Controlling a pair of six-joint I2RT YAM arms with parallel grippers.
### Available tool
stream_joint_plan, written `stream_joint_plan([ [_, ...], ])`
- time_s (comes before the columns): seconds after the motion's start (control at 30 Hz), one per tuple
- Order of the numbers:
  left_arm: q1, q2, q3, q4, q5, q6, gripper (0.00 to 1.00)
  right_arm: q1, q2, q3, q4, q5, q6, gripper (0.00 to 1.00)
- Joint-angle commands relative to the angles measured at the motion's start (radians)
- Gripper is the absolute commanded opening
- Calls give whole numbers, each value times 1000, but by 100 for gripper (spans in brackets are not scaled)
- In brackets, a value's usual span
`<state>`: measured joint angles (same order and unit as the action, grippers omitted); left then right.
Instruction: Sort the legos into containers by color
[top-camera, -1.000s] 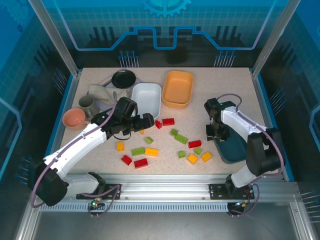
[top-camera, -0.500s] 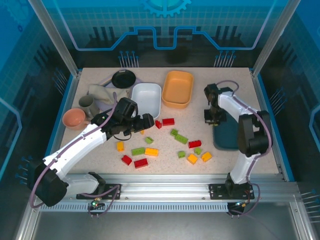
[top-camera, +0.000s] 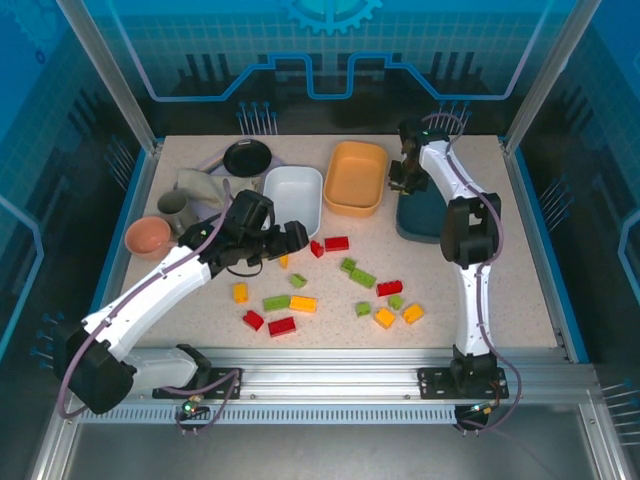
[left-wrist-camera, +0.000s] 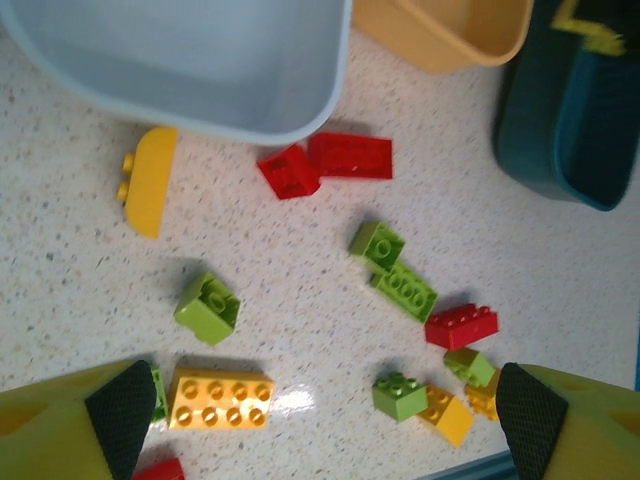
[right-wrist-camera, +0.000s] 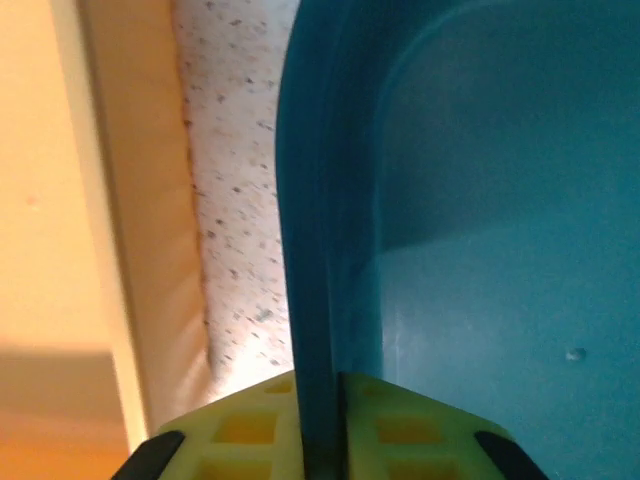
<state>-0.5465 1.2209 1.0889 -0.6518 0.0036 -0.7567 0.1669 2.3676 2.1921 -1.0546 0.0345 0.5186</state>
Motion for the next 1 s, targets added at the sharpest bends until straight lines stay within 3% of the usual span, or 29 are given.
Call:
stream_joint_plan([
  [0.0,-6,-43,65,46,-42,48,92,-9,23,29,3,-117,71,19],
  [0.4,-6,-20,102,130,-4,103,92,3,-37,-29,72,-138,112,51],
  [0.57,-5,-23,102,115,2,106,92,11,-24,4,35,-122,113,45],
  [0.87,-5,-74,66,88,-15,97,92,45,-175,-120,102,-31,121,52],
  [0.97,-6,-85,59,86,-18,95,92,52,-201,-166,143,-46,116,59],
])
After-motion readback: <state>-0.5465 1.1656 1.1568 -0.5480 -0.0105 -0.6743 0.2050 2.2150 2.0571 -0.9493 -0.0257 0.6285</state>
